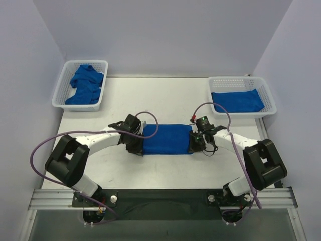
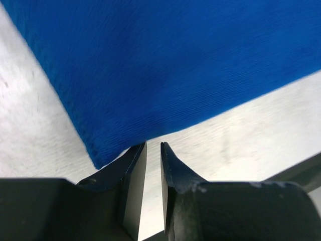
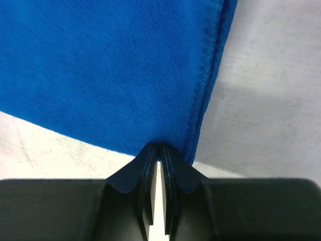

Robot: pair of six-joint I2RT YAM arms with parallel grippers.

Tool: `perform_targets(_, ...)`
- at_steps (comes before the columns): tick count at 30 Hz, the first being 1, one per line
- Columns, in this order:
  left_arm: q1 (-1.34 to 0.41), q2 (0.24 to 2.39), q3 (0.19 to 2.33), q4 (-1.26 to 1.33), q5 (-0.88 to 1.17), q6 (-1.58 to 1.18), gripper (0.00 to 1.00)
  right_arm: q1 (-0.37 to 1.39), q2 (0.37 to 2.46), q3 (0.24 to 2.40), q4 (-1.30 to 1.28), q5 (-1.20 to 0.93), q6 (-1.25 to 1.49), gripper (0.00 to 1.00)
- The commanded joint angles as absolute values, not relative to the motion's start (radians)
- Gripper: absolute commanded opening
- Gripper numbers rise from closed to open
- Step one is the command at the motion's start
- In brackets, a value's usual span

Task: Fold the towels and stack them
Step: Smooth out wrinkles on the folded towel

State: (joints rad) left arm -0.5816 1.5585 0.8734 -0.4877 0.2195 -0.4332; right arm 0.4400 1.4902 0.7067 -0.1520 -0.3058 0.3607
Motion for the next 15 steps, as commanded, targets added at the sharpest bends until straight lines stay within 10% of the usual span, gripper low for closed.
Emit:
perform_targets(1,-0.584,1.577,0.812,-0.463,0.175,-0.419,0.28,0.436,1.459,0.623,-0.086,-0.276,0.38,0.1)
perform_targets(15,-0.583,1.307,0.925,-0.473,0.083,-0.449,0.59,0.347,1.224,0.715,-0.06,-0.323,0.359,0.21)
